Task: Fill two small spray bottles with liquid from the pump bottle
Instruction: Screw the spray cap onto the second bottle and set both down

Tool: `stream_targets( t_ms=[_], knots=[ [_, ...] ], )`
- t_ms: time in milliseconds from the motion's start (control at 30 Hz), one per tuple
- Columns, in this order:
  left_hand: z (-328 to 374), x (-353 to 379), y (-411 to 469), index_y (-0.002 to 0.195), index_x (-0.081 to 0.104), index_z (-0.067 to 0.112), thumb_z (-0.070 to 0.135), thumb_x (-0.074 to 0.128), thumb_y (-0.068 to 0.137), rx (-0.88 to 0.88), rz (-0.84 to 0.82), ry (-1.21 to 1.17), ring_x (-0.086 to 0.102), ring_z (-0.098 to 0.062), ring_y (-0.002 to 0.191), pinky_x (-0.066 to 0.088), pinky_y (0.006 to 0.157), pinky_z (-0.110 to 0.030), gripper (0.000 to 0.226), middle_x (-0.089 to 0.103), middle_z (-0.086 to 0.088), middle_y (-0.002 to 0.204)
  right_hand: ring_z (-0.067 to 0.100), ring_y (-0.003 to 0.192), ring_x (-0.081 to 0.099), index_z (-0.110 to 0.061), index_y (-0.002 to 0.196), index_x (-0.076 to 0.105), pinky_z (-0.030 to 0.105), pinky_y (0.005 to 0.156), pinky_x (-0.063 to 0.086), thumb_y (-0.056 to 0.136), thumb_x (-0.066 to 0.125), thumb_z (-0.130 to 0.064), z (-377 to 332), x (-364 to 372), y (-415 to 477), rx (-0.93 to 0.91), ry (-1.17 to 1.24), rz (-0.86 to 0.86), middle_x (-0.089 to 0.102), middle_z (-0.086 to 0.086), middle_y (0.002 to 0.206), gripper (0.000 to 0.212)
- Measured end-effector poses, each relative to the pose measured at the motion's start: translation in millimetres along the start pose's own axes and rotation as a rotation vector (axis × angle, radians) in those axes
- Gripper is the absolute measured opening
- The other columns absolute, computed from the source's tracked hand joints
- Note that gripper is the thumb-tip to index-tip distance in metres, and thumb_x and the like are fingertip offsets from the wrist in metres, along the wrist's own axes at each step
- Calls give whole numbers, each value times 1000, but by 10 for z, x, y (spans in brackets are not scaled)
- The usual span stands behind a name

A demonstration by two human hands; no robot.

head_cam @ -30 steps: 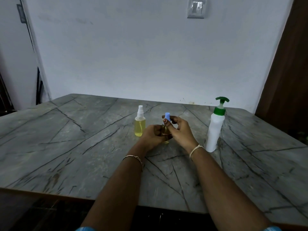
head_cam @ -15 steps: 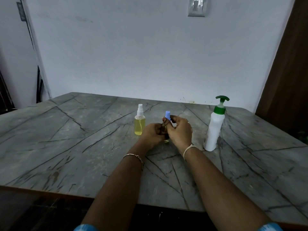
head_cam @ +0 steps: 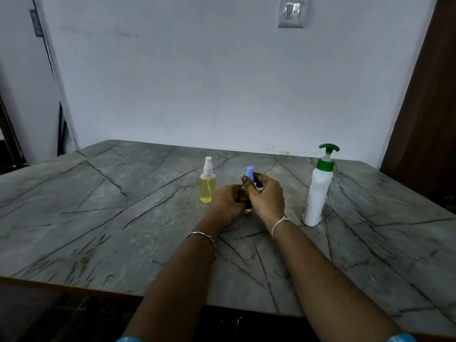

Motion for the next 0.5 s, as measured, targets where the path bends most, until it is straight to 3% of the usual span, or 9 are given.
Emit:
stream_targets(
  t_ms=[100, 233, 433, 500],
  knots=[
    [14, 1, -30, 109, 64, 6, 9, 71, 79, 2, 52, 17, 62, -11, 81, 43, 68, -13, 31, 67, -2, 91, 15, 96, 60, -27, 104, 68, 39, 83, 52, 84, 62, -53, -8, -2, -13, 2, 48, -38, 68, -7, 98, 33],
    [25, 5, -30, 111, 65, 7, 12, 75, 75, 20, 115, 48, 66, -17, 89, 51, 78, -23, 38, 71, -7, 101, 10, 87, 61, -28, 97, 65, 31, 76, 51, 82, 70, -44, -29, -50, -19, -14, 67, -59, 67, -9, 93, 23],
    [-4, -39, -30, 97, 69, 9, 14, 79, 71, 27, 205, 85, 67, -17, 79, 56, 77, -34, 28, 71, -7, 93, 9, 86, 63, -26, 105, 64, 35, 81, 54, 75, 78, -33, 22, -58, -25, 3, 41, -87, 68, -8, 100, 33],
    [-2, -44, -36, 101, 68, 8, 12, 79, 70, 28, 202, 74, 67, -20, 81, 56, 78, -39, 33, 70, -7, 95, 8, 84, 64, -27, 104, 63, 35, 81, 55, 73, 81, -31, 32, -59, -27, 16, 46, -97, 68, -7, 100, 36]
  ],
)
Point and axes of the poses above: each hand's wrist, its own y-axis towards the middle knuckle, its own x-axis out of the palm, z = x × y, the point moved 4 cm from there along y, towards the middle knuckle
